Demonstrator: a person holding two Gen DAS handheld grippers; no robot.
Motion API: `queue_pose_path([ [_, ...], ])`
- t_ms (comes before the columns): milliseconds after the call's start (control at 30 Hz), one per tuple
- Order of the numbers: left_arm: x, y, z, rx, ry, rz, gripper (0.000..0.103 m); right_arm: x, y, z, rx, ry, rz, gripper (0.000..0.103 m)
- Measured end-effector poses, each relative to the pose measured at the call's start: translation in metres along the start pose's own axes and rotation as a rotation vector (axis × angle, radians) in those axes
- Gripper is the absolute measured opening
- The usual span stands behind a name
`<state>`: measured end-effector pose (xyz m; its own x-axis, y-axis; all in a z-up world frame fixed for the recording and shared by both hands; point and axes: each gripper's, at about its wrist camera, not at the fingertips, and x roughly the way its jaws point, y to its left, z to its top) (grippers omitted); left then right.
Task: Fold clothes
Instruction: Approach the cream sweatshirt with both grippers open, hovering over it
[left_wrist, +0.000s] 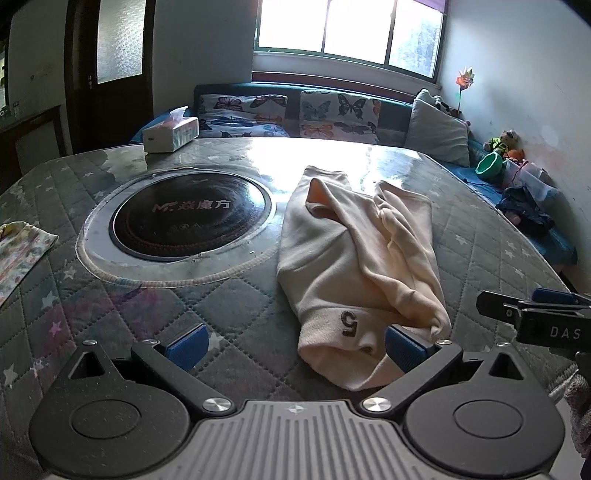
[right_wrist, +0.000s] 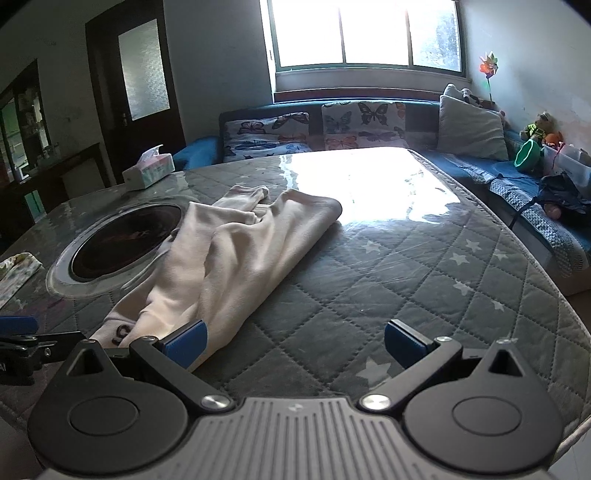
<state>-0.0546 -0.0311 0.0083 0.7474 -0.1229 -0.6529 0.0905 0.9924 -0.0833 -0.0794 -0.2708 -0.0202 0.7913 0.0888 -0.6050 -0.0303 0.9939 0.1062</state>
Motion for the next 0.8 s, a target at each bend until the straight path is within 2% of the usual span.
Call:
queue_pose_path([
  [800, 0.005, -0.007, -0.008, 0.035, 0.046, -0.009, 0.103, 0.001, 0.013, -0.004, -0.011, 0.016, 0.025, 0.103],
])
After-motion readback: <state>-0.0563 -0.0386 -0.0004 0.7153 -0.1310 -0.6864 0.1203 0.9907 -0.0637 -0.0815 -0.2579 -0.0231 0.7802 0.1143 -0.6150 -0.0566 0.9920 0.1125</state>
